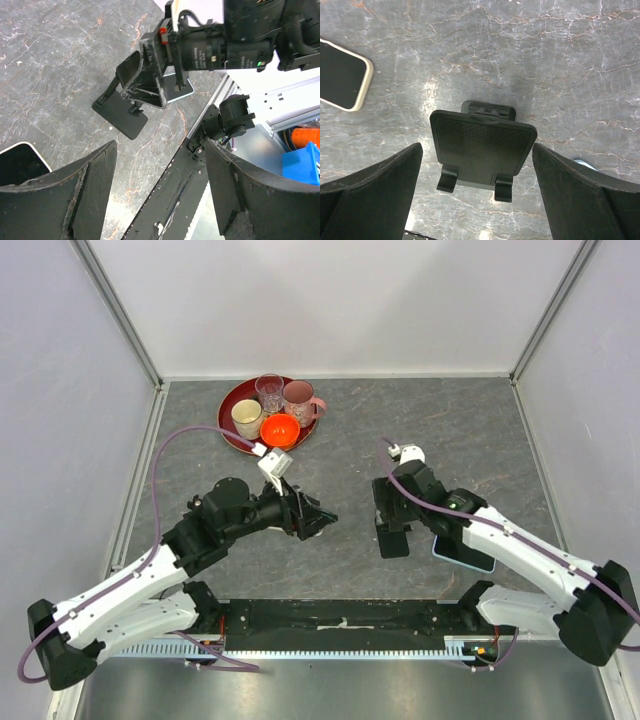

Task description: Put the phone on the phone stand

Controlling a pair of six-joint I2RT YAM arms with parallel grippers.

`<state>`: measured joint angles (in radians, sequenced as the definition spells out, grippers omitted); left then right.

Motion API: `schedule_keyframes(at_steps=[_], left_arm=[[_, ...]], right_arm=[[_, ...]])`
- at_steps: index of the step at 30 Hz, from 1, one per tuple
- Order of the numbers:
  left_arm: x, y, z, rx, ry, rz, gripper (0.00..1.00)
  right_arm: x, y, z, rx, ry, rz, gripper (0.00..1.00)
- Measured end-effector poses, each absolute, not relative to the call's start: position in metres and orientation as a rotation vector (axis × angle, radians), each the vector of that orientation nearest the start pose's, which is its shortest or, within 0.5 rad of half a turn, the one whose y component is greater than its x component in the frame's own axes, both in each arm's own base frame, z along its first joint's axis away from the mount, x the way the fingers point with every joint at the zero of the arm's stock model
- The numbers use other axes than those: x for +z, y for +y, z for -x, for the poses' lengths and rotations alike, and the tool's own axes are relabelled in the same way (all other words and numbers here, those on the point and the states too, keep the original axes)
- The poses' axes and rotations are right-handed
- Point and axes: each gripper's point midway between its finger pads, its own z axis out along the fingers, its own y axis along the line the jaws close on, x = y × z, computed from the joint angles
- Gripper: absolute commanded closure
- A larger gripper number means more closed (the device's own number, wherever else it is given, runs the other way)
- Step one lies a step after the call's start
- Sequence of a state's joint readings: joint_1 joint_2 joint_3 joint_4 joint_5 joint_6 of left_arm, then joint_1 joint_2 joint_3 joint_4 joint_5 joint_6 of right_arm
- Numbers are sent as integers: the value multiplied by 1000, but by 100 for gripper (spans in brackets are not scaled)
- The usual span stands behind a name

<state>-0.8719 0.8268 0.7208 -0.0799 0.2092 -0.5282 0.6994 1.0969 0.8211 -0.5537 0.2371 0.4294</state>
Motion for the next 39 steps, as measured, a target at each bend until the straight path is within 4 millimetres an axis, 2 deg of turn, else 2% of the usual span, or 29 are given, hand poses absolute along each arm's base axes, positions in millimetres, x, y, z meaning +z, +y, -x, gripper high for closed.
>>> schedule_keyframes(at_steps=[3, 12, 14, 15, 17, 19, 20, 23, 25, 32, 35, 38, 39], left_arm=[[263, -277, -160, -1168, 1851, -485, 22], [257, -271, -153, -1185, 1873, -458, 23], [258, -271, -152, -1189, 1872, -459, 23], [258, -270, -152, -1190, 1872, -460, 23], [259, -269, -150, -1190, 1878, -463, 23], [261, -268, -149, -1192, 1878, -464, 24], [262, -267, -148, -1192, 1875, -464, 24], [266, -263, -145, -1199, 1862, -458, 25], [268, -261, -143, -1213, 1851, -446, 25], [267, -257, -136, -1241, 1867, -425, 25], [264, -252, -132, -1235, 1887, -425, 25], [264, -247, -128, -1234, 1892, -421, 25], [265, -246, -127, -1237, 1888, -415, 25]], right_arm=[[121, 170, -239, 178, 2395, 237, 5], [120, 160, -247, 51, 2355, 185, 41], [120, 161, -251, 40, 2344, 167, 58], [120, 163, -254, 36, 2340, 163, 75], [122, 167, -264, 16, 2328, 151, 84], [124, 173, -274, 13, 2307, 136, 97], [123, 174, -277, 8, 2298, 129, 100], [124, 172, -289, -36, 2268, 107, 100], [130, 172, -306, -64, 2244, 84, 100], [167, 176, -396, -74, 2120, -75, 100], [175, 174, -432, -77, 2080, -143, 96], [171, 176, -459, -108, 2073, -182, 80], [167, 178, -464, -120, 2077, -187, 71]])
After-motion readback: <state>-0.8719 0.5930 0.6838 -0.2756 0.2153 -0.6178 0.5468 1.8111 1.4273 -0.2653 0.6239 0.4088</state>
